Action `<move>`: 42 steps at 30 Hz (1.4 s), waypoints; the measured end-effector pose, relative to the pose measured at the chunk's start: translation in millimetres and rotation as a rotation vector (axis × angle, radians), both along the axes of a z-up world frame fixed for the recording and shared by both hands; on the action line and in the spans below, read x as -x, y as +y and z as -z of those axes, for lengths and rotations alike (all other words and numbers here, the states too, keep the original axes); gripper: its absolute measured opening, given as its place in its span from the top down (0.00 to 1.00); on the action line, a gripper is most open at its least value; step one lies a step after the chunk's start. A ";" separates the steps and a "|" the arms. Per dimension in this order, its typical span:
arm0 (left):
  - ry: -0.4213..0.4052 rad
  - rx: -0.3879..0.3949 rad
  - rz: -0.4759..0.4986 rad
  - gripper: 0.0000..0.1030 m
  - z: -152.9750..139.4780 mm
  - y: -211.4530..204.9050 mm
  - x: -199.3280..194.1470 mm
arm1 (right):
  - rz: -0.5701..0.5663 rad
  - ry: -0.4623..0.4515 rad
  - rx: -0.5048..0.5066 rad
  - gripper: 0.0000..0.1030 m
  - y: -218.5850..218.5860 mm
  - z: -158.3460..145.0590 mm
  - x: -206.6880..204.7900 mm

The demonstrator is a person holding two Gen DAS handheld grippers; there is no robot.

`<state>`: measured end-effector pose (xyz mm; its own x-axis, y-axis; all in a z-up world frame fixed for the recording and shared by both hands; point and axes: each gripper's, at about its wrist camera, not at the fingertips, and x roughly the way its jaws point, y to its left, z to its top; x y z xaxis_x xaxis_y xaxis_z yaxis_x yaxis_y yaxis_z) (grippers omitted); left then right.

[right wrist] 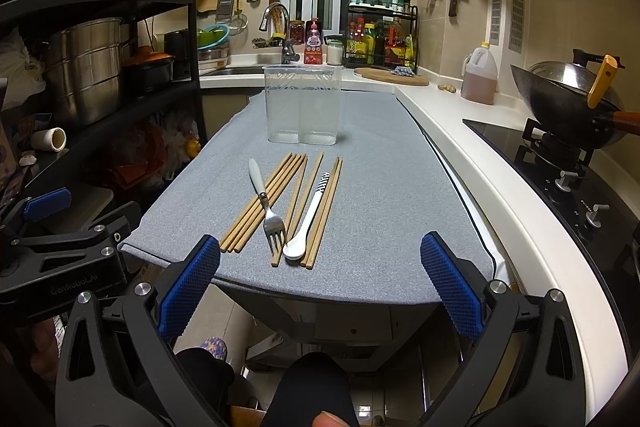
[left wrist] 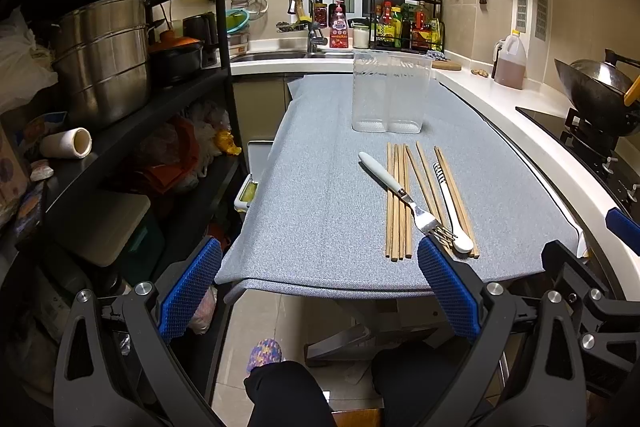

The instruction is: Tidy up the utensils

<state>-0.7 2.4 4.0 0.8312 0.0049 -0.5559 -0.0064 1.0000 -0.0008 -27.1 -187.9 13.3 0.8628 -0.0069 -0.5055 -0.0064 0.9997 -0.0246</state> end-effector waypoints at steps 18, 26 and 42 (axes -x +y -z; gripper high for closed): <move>0.027 0.022 0.013 0.07 9.5 8.9 -8.1 | 0.044 0.008 -0.055 0.05 -26.9 -2.9 -15.6; 0.064 0.063 0.054 0.10 18.9 0.5 -22.7 | 0.127 0.095 -0.191 0.05 -62.5 34.8 -55.6; 0.126 0.003 -0.021 0.10 37.6 8.7 -37.9 | -0.099 0.198 -0.215 0.71 -11.0 87.0 -97.5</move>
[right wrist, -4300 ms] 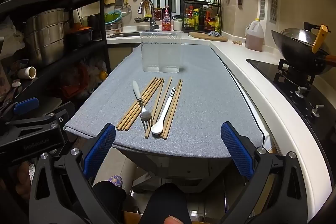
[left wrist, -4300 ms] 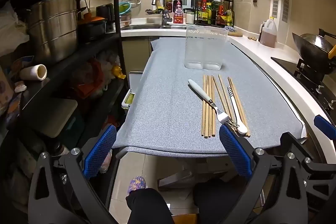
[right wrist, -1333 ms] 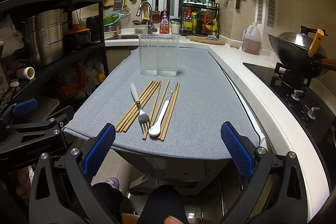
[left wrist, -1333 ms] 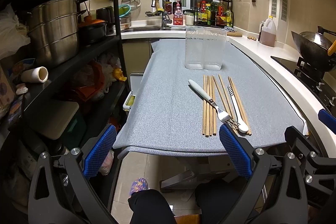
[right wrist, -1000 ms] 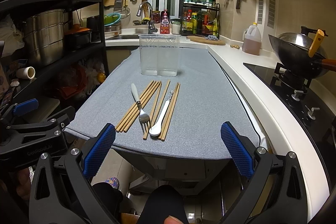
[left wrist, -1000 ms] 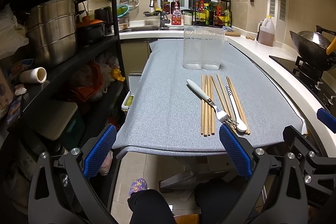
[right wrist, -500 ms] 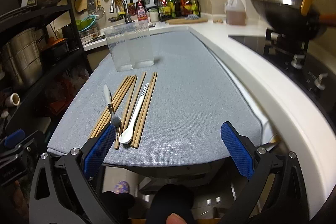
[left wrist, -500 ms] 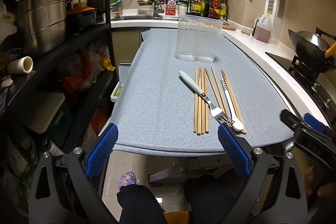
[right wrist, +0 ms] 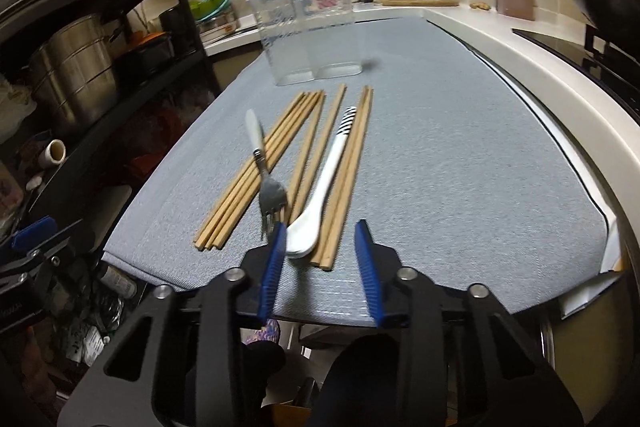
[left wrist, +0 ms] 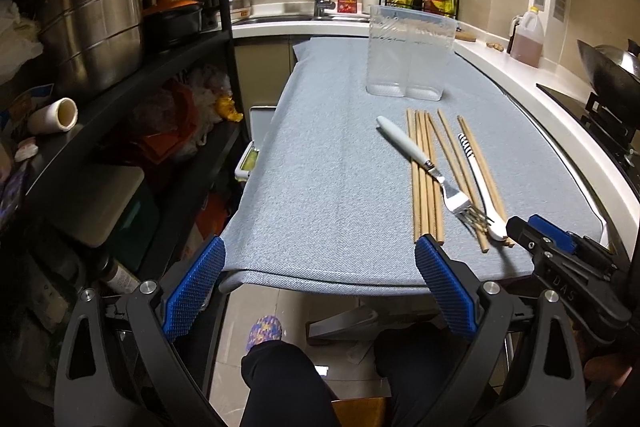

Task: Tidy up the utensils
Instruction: 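Move the right gripper to the white striped spoon and close on it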

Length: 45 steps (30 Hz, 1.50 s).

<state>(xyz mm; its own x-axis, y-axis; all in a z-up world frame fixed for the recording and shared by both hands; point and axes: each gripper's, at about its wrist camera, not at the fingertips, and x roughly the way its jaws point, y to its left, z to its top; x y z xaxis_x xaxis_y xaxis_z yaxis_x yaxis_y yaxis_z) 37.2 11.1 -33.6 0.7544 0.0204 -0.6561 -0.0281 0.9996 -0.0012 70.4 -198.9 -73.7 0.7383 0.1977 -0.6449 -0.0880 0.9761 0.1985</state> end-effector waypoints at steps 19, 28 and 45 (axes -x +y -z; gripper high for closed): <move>0.004 -0.020 0.026 0.10 3.6 -2.8 -2.9 | -0.011 -0.064 0.011 1.00 -1.9 3.3 2.1; 0.005 -0.040 0.044 0.10 3.0 -9.2 -3.4 | 0.033 -0.005 -0.028 0.92 -14.6 9.3 -6.9; 0.016 -0.039 0.040 0.10 4.4 -7.5 -4.1 | -0.009 -0.028 0.017 0.74 8.4 12.4 -16.1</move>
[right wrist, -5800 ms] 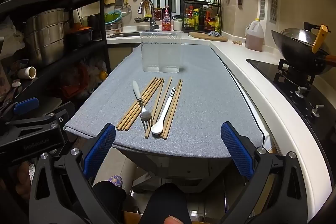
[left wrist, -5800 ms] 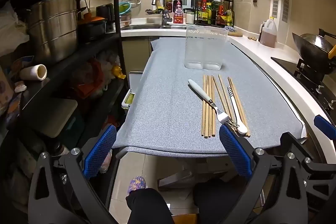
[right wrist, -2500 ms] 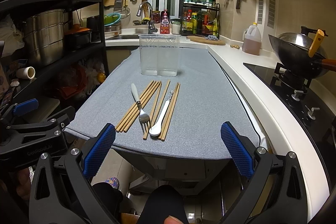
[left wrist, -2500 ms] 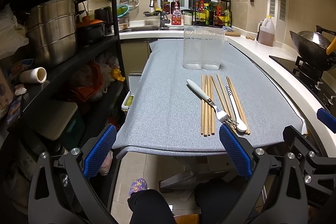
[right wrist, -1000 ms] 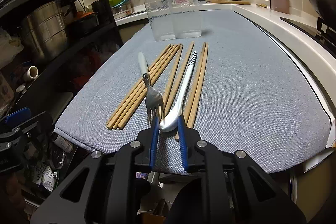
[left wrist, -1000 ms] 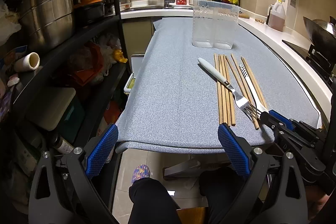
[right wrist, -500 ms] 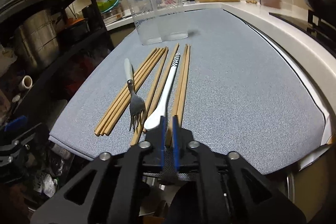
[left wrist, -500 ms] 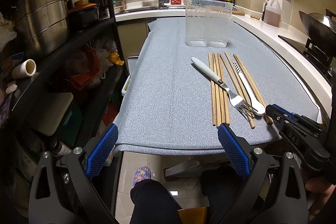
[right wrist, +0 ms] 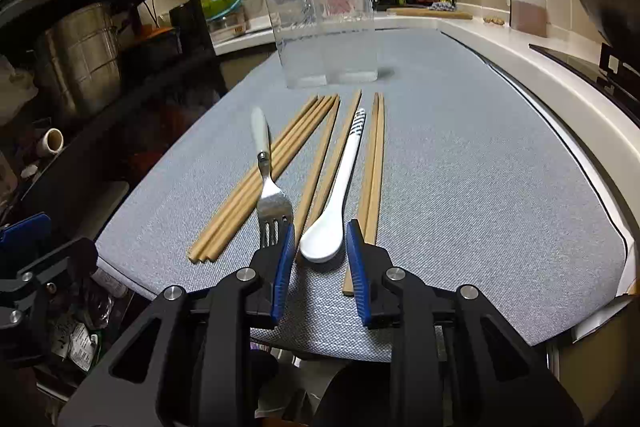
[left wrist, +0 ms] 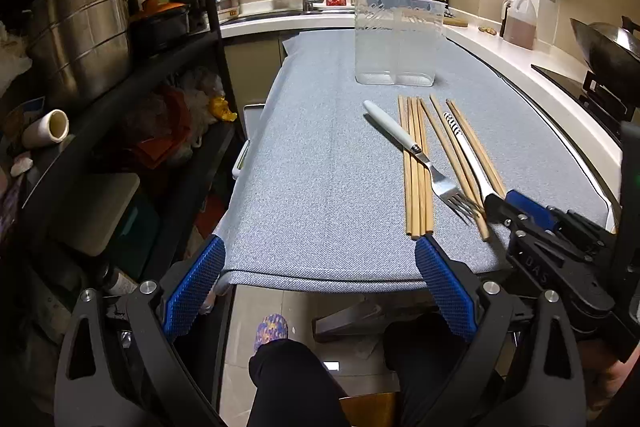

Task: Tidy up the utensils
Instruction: 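Move the right gripper to the white striped spoon and close on it, then lift the spoon with the right gripper while the left gripper grasps the white-handled fork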

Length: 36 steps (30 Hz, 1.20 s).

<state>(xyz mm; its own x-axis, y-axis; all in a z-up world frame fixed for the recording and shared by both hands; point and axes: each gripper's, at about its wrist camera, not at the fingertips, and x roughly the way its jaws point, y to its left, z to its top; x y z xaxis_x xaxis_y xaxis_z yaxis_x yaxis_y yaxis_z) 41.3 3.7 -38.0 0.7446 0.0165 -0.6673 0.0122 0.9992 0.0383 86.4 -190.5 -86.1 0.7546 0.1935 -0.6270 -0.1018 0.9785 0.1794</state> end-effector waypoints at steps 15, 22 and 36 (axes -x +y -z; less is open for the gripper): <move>0.008 -0.006 0.008 0.10 1.1 -4.0 -3.0 | 0.000 -0.037 0.032 0.75 3.6 6.4 3.1; -0.003 -0.017 0.010 0.10 -0.1 -5.6 -6.3 | 0.010 -0.065 0.012 0.77 -4.2 4.8 3.8; -0.023 -0.006 0.154 0.10 12.2 -58.6 -45.3 | 0.037 -0.090 -0.043 0.78 -42.4 -15.4 20.2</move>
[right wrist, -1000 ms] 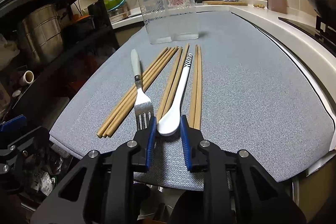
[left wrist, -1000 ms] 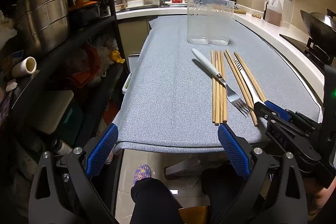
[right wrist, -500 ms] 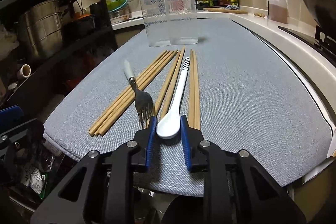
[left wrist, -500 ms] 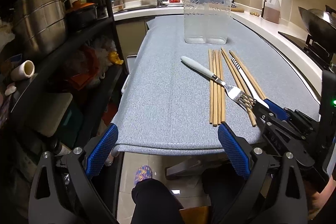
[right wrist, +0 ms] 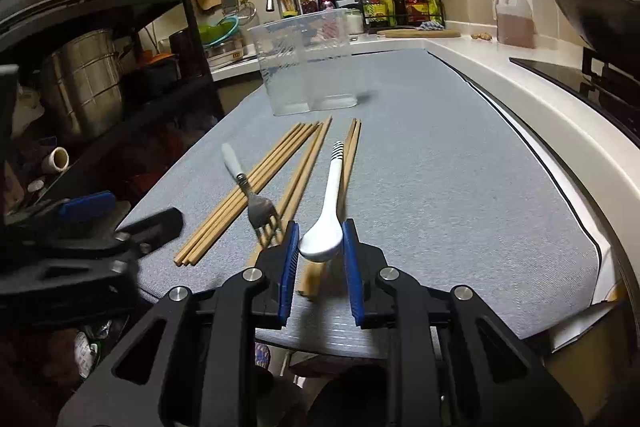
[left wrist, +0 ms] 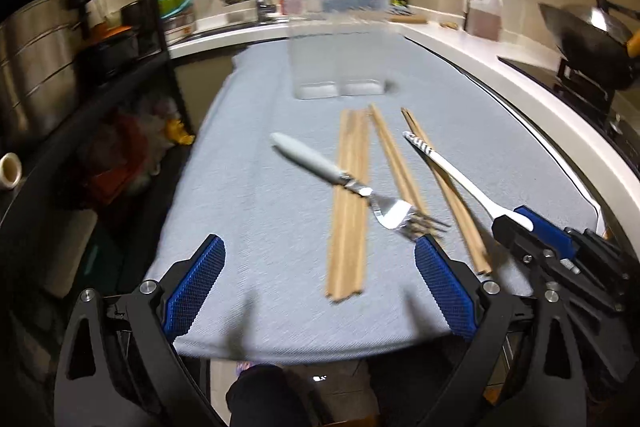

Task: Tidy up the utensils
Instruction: 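Lift the spoon with the right gripper while the left gripper grasps the white-handled fork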

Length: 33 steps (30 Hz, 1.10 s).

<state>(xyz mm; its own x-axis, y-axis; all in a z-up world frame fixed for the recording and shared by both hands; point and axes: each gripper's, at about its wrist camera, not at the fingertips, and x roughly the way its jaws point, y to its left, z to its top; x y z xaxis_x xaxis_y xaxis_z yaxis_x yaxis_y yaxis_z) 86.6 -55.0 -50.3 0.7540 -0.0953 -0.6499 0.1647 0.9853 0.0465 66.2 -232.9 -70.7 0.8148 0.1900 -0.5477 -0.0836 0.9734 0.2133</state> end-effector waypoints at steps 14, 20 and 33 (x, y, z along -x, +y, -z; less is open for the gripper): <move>0.048 -0.005 0.122 0.15 24.8 -47.8 -22.4 | 0.074 0.042 -0.085 0.79 -37.2 6.5 -7.8; 0.060 0.002 0.154 0.52 28.2 -56.4 -28.1 | 0.060 0.034 -0.086 0.79 -34.4 4.5 -8.5; -0.136 0.083 0.148 0.96 -27.8 -15.1 -6.3 | 0.044 -0.031 -0.050 0.80 -24.6 -12.3 -6.2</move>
